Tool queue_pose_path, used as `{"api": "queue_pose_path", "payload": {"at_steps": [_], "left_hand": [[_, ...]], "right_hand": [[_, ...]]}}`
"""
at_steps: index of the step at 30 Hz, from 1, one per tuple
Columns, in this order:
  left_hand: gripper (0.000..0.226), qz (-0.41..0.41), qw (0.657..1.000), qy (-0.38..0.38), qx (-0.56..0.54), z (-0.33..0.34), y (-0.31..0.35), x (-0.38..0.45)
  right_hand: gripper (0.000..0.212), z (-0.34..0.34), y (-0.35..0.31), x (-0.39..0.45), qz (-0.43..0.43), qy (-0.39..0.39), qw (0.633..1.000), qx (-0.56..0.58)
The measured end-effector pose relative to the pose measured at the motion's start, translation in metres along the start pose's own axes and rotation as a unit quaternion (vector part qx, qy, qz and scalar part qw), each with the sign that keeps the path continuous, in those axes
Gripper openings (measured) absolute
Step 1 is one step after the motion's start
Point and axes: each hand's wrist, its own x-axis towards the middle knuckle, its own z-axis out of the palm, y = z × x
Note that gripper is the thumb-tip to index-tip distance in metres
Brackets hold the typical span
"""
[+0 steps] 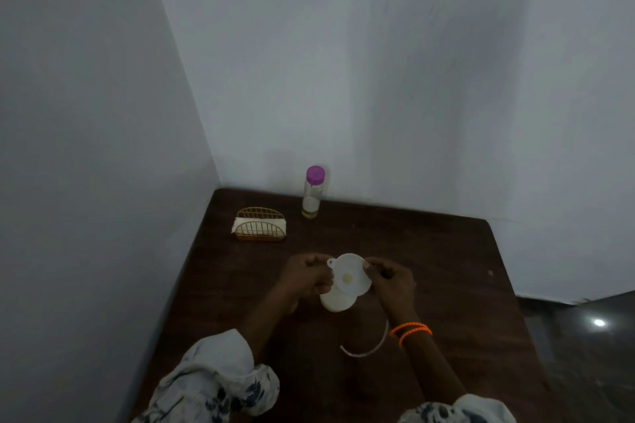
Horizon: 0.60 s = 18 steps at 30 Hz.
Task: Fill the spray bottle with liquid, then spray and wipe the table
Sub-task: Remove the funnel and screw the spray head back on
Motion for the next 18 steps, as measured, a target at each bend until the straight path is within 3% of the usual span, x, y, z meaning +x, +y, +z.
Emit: {"api": "queue_pose_path", "payload": {"at_steps": [9,14,18], "left_hand": [[0.013,0.074,0.997,-0.032,-0.022,-0.020,0.050,0.002],[0.018,0.023,0.999,-0.046,-0.009,-0.017,0.068,0.020],[0.020,-0.017,0.997,-0.027,-0.067,-0.017,0.070,0.055]], "right_hand": [[0.013,-0.017,-0.042,0.032,-0.050,-0.057,0.996,0.053],[0.013,-0.013,-0.055,0.059,-0.082,-0.055,0.995,0.034],[0.015,-0.003,-0.060,0.085,-0.096,-0.065,0.993,0.002]]}}
